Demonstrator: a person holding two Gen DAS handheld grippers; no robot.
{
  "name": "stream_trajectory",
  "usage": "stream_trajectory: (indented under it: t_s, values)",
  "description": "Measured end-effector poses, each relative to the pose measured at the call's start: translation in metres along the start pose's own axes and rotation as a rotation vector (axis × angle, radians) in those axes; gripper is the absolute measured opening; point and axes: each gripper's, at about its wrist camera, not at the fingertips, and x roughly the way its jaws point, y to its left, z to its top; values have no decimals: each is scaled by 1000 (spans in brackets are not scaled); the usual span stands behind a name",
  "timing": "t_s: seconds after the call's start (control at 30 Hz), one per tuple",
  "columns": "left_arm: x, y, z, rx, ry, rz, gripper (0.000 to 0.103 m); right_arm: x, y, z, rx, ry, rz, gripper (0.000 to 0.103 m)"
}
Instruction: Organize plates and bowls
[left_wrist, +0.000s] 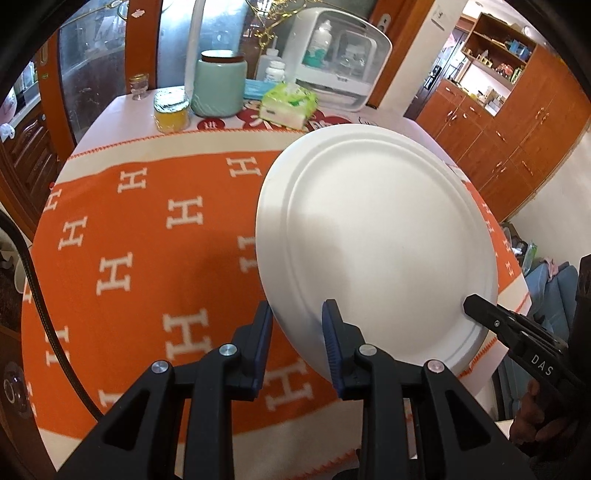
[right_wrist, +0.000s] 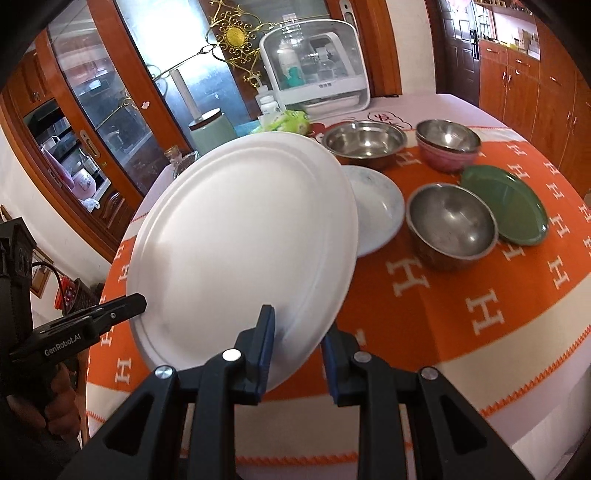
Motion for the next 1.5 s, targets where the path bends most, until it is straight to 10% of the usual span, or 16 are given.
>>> stream_trajectory:
  t_s: [0.73,1.5]
  values:
    - [24,-143,-75,-66,81,35,26,-44,-130,-36,-47,146,7,26]
    - [70,-210,-126,-183,157,139,26,-22,-200,-56,-201,346,60,36]
